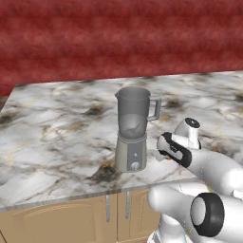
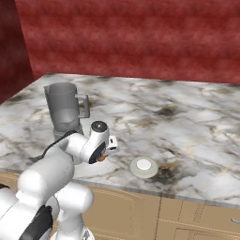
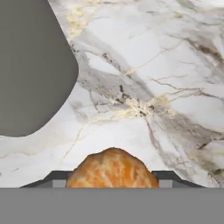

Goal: Open the blender lid, put the tangerine in the blender, close the lid, and start the blender.

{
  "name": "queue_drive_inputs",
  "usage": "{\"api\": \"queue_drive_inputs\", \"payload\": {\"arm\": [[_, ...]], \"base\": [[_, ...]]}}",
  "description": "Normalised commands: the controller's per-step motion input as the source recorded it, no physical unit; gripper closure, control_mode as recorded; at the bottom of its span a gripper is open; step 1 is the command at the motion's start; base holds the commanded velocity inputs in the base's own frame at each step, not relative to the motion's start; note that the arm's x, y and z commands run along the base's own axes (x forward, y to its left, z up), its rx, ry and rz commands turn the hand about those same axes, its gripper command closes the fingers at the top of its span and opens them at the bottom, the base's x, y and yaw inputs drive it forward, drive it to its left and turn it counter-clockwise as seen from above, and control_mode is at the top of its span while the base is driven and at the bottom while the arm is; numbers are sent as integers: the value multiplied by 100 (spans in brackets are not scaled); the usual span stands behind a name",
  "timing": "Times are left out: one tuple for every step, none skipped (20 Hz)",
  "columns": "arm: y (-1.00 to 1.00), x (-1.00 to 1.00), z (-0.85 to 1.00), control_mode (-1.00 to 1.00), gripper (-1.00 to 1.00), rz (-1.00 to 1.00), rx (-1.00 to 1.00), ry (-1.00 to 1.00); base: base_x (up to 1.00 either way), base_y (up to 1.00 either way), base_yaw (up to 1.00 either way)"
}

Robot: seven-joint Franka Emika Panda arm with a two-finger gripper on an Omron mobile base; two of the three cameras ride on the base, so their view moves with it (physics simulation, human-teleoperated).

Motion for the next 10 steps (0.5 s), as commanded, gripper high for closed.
{"api": "queue_drive_inputs", "payload": {"arm": [[0, -5, 100, -100, 100, 0, 0, -28], [0, -7, 100, -100, 100, 0, 0, -25], [0, -14, 100, -100, 100, 0, 0, -23], [0, -20, 100, -100, 100, 0, 0, -19], [0, -23, 100, -100, 100, 0, 0, -15], [0, -19, 100, -100, 100, 0, 0, -11], [0, -31, 100, -100, 100, 0, 0, -10], [0, -34, 100, -100, 100, 0, 0, -9], [0, -34, 100, -100, 100, 0, 0, -9], [0, -34, 100, -100, 100, 0, 0, -6]], "base": [[0, 0, 0], [0, 0, 0], [0, 0, 0], [0, 0, 0], [0, 0, 0], [0, 0, 0], [0, 0, 0], [0, 0, 0], [0, 0, 0], [0, 0, 0]]}}
